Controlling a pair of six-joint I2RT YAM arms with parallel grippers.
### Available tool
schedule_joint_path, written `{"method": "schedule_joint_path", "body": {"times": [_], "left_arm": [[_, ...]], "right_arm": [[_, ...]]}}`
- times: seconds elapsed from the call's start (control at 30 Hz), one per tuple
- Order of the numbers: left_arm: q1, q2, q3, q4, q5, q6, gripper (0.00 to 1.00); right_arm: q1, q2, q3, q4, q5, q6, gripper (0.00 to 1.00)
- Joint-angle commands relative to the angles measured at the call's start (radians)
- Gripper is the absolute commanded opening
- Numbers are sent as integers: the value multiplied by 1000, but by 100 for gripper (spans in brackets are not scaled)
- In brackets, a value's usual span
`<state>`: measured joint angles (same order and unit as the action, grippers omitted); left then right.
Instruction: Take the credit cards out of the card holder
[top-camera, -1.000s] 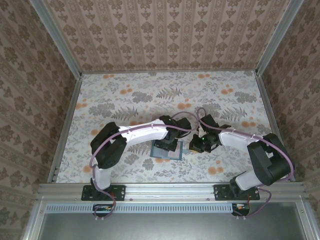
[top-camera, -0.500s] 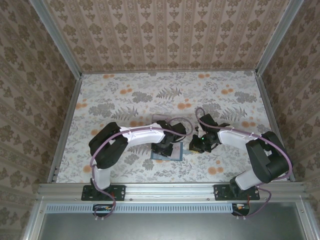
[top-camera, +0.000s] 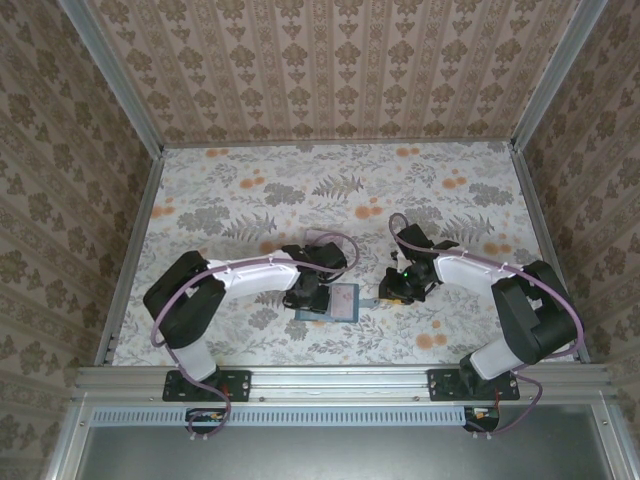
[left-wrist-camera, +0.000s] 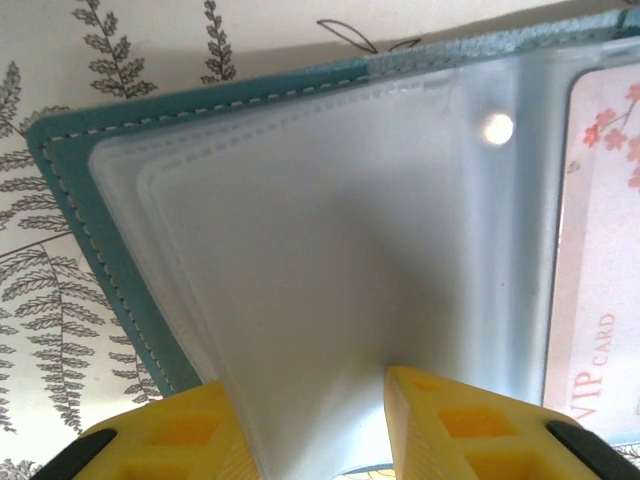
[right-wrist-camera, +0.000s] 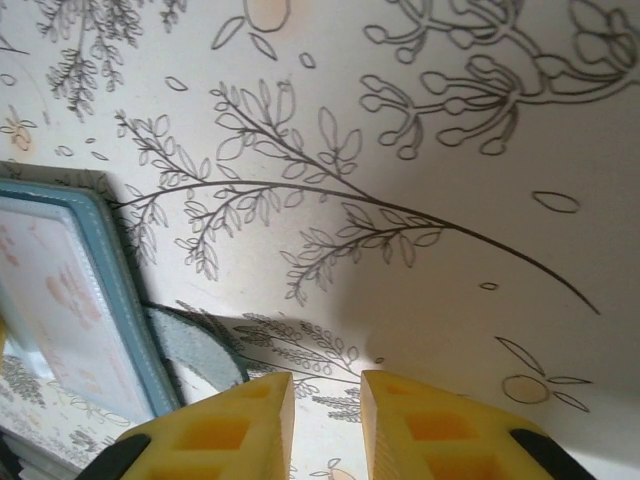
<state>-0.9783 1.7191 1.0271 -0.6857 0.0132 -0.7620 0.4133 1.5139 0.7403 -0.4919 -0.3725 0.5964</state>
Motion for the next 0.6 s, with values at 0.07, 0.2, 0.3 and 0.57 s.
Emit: {"method": "schedule_joint_path", "body": {"times": [0.07, 0.2, 0.3, 0.57], "left_arm": [[15, -25, -33, 58, 72, -21, 37], [30, -66, -13, 44, 68, -15, 37], [49, -116, -16, 39, 64, -11, 38], [95, -193, 11, -21, 68, 8, 38]], "right_arm": [[5, -75, 34, -120, 68, -20, 27], [7, -115, 52, -147, 67, -8, 28], [17, -164, 57, -133, 44, 16, 28], [60, -193, 51, -34, -52, 103, 29]]}}
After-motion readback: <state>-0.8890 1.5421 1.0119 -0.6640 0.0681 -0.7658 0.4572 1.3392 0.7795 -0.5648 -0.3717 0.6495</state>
